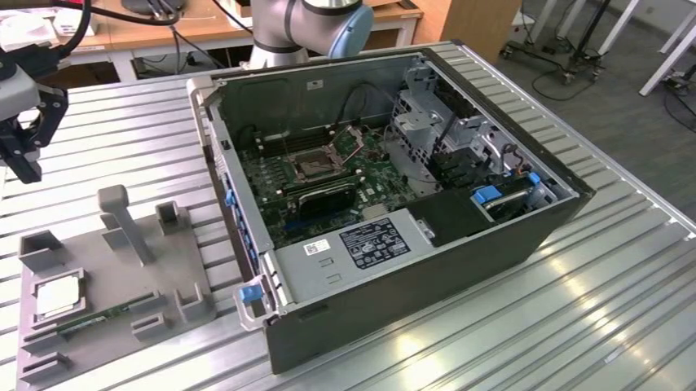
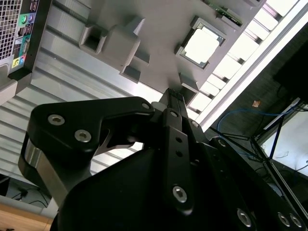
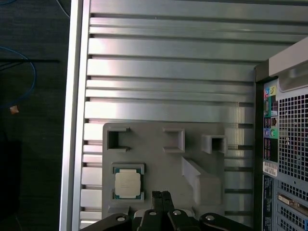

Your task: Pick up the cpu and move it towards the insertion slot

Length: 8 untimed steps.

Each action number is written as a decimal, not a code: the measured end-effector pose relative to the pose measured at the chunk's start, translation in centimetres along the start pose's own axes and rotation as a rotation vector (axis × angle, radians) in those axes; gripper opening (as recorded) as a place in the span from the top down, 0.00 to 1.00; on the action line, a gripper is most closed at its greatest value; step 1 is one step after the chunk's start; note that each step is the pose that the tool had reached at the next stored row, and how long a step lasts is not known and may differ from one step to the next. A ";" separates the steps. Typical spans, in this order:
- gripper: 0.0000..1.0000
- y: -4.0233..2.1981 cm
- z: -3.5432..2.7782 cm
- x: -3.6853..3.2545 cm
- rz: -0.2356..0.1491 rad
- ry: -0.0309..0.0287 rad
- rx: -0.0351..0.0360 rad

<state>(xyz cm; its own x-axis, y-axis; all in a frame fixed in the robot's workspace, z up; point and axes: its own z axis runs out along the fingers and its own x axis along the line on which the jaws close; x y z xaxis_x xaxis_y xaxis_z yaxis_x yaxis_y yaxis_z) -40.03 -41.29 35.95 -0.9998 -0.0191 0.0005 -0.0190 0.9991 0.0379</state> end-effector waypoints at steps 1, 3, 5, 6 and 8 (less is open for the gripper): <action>0.89 0.00 0.00 0.05 0.000 0.0000 0.0000; 0.89 0.00 0.00 0.17 0.000 0.0000 0.0000; 0.89 0.01 0.00 0.32 0.000 0.0000 0.0000; 0.89 0.01 0.00 0.40 0.000 0.0000 0.0000; 0.89 0.01 0.00 0.59 0.000 0.0000 0.0000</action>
<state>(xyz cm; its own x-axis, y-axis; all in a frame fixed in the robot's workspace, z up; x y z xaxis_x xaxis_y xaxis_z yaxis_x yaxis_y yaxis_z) -40.62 -41.29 35.95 -0.9998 -0.0191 0.0005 -0.0191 0.9991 0.0379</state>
